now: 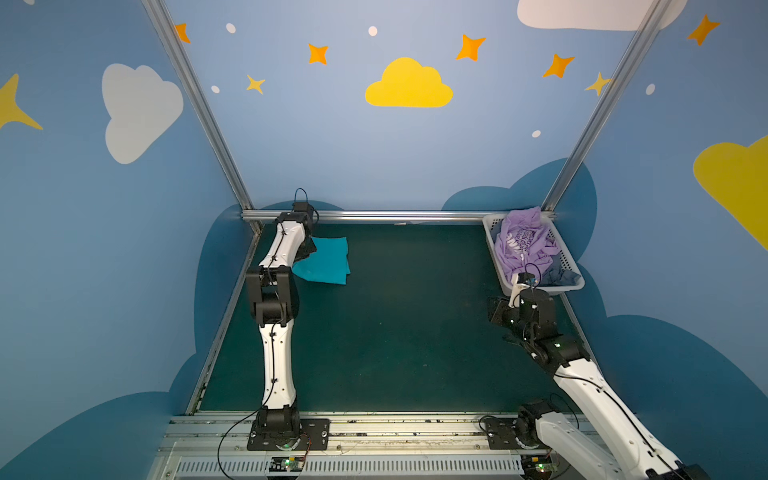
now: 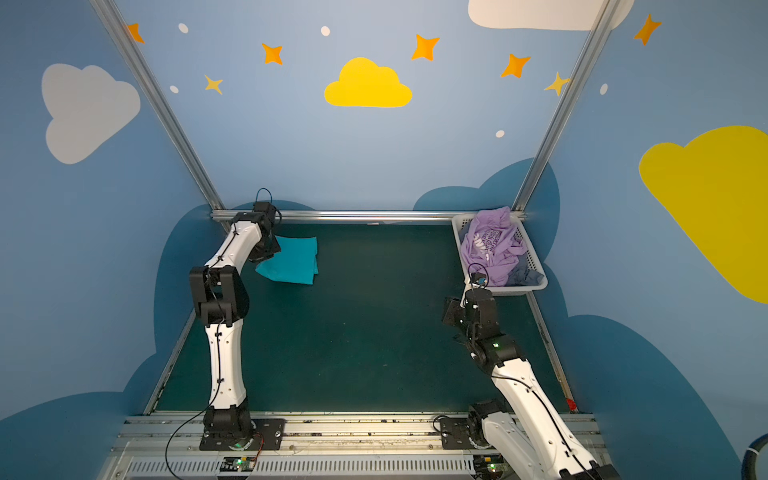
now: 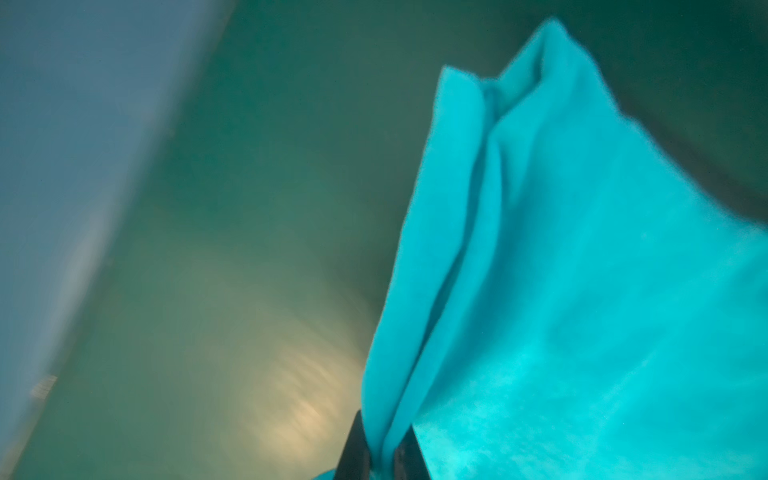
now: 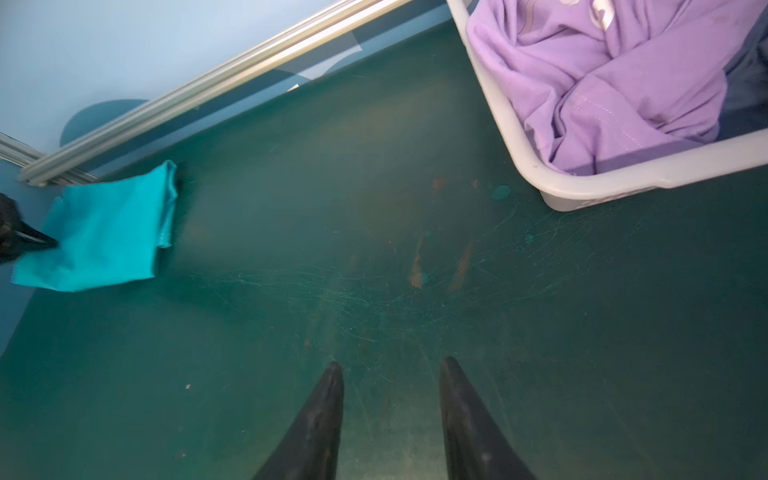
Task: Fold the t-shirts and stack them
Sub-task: 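Drag the folded shirt with the left gripper toward the far corner away from the basket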
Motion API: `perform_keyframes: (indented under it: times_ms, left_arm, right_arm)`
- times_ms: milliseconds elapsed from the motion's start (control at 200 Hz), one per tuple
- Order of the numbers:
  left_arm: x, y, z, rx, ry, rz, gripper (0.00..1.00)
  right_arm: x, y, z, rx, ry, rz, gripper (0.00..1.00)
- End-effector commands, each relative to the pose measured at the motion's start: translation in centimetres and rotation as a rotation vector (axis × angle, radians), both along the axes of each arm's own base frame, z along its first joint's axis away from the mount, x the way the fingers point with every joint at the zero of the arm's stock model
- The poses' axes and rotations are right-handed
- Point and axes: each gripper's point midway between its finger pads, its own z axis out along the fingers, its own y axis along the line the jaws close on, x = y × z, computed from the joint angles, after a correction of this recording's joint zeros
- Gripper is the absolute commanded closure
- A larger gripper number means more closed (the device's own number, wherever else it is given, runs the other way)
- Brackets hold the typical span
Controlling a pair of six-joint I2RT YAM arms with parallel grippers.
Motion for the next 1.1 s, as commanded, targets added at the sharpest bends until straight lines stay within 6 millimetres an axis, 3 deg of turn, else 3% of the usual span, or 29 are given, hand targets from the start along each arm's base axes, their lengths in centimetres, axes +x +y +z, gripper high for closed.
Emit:
perform_keyframes:
  times_ms: [0,120,270,381,451,521,606,686,766,856,976,1091]
  left_arm:
    - [-0.9,2.2,0.6,0.15,0.129,-0.079,0.88]
    - [-0.2,4.4,0.8,0.309,0.185,-0.103,0.83]
    - [-0.3,6.3,-0.3,0.422,0.25,-0.09,0.78]
    - [-1.3,7.7,-0.5,0.457,0.267,-0.01,0.6]
    - [-1.7,7.5,0.0,0.435,0.247,0.035,0.56]
    - [-1.4,5.5,0.8,0.358,0.193,0.042,0.57]
    - [-0.7,1.6,2.1,0.297,0.124,-0.001,0.56]
    - [0.2,-3.1,2.9,0.272,0.064,-0.082,0.47]
    - [0.9,-8.3,2.7,0.232,0.013,-0.182,0.39]
    - [1.5,-12.4,1.8,0.281,-0.01,-0.267,0.33]
    - [1.6,-14.7,-0.1,0.364,0.044,-0.314,0.27]
    - [1.4,-14.6,-2.2,0.369,0.101,-0.297,0.23]
  right_arm:
    - [0.9,-0.1,0.8,-0.02,-0.04,-0.002,0.6]
    - [1.1,0.0,0.4,-0.025,-0.032,0.001,0.6]
    - [1.2,0.0,-0.2,-0.029,-0.025,0.001,0.59]
    - [1.4,0.2,-0.3,-0.024,-0.013,0.008,0.59]
    - [1.4,0.3,-0.4,-0.017,-0.006,0.009,0.59]
    - [1.5,0.4,-0.4,-0.005,-0.005,0.006,0.59]
    - [1.5,0.6,-0.3,0.018,-0.002,0.005,0.59]
    - [1.4,1.0,-0.3,0.032,0.005,0.02,0.59]
    - [1.3,1.2,-0.3,0.04,0.016,0.029,0.59]
    - [1.1,1.2,-0.2,0.044,0.025,0.031,0.58]
    - [0.8,1.1,-0.1,0.043,0.025,0.029,0.57]
    - [0.7,1.0,-0.1,0.039,0.02,0.026,0.56]
